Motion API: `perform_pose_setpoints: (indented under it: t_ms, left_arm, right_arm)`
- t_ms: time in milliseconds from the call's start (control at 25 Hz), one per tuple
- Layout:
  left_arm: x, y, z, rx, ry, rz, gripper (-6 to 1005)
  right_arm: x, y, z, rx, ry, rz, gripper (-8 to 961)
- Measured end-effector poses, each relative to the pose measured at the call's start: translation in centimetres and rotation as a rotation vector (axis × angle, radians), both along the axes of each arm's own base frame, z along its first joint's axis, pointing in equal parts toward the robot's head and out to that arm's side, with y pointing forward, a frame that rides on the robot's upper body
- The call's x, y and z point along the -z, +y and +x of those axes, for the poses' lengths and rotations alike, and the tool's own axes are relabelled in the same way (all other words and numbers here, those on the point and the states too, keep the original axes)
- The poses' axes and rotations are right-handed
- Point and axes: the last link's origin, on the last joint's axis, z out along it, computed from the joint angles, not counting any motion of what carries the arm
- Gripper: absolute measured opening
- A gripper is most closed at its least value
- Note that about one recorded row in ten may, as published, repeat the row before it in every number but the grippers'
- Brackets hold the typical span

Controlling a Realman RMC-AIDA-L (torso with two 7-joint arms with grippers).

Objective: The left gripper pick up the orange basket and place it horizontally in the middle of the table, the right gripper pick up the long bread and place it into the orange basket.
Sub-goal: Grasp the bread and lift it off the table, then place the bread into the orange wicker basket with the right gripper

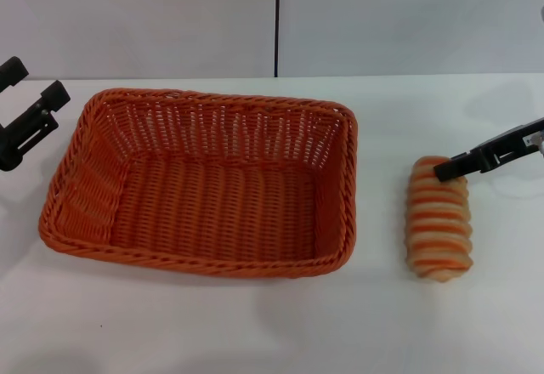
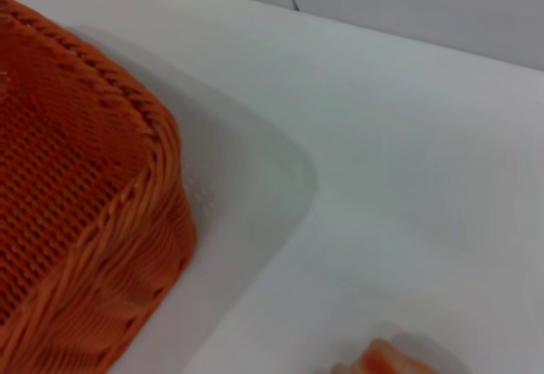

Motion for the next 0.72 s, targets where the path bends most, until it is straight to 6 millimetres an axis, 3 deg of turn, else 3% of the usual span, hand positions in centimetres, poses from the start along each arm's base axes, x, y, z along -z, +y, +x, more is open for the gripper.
perform_pose_setpoints:
  t_ms: [400,720]
  left_arm:
    - [0.0,-0.4,-0.2,-0.006,-0.007,-0.004,667]
    - [-0.1,-0.7,-0.5,-0.009,-0.032,-0.001,667]
  right_arm:
    - [-2.9,-0.6,-1.7,-0.023,0.041,0.062,317]
    - [-6.3,-1.8,-5.4,-0.109,0.054,0.101,251]
